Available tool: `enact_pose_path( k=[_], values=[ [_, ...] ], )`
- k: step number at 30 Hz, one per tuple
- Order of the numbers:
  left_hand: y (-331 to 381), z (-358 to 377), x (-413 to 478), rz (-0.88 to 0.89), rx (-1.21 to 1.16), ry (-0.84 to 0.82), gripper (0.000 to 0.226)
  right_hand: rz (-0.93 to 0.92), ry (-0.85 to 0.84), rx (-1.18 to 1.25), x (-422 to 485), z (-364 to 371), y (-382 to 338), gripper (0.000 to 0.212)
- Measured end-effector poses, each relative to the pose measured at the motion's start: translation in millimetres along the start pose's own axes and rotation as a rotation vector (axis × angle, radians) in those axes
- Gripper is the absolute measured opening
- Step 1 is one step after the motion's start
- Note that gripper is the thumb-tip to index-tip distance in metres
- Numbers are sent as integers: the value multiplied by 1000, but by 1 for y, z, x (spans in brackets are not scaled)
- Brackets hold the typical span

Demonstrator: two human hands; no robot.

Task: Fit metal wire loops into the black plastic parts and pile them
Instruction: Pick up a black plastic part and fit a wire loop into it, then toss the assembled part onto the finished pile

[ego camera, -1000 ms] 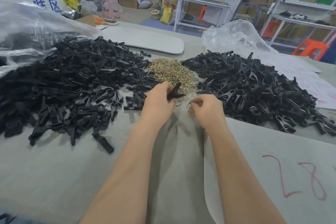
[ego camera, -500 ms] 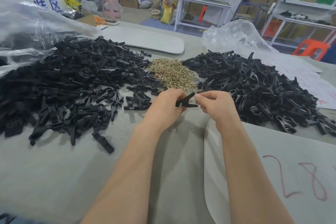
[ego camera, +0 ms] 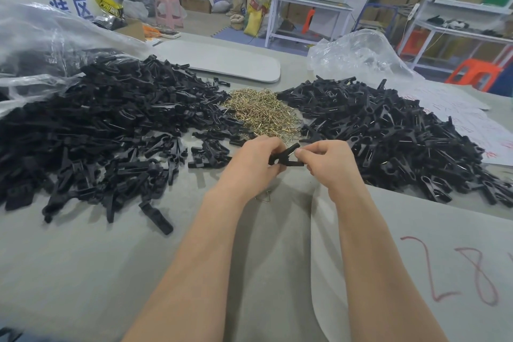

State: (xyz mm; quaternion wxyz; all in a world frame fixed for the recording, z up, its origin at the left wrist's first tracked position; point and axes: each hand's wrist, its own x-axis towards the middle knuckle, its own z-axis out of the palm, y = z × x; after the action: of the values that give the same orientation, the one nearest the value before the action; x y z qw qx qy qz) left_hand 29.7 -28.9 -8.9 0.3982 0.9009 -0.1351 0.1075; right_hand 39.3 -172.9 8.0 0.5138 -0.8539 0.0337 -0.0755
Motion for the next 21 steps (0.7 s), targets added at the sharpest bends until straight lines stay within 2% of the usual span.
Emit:
enact_pose_path(
  k=[3, 6, 7, 9, 11, 13, 18, 21],
  values=[
    [-2, -4, 0, 3, -32, -22, 15, 76, -90, 129, -1, -4, -2, 15],
    [0, -10, -2, 0, -217, -29, 16, 298, -314, 537, -3, -15, -5, 15],
    [3, -13, -2, 15, -272, -23, 19, 370, -411, 647, -4, -17, -5, 28],
    [8, -15, -3, 55, -350, -10, 23, 428, -607, 715, -7, -16, -4, 58],
    [12, -17, -4, 102, -379, 7, 23, 392, -740, 731, -10, -10, -5, 67],
    [14, -19, -4, 142, -392, 30, 23, 367, -758, 800, -11, -6, -6, 61],
    [15, -20, -4, 144, -395, 18, 22, 373, -677, 856, -9, 0, -4, 43],
    [14, -20, -4, 133, -433, 19, 21, 354, -693, 868, -8, 1, -2, 48]
  ],
)
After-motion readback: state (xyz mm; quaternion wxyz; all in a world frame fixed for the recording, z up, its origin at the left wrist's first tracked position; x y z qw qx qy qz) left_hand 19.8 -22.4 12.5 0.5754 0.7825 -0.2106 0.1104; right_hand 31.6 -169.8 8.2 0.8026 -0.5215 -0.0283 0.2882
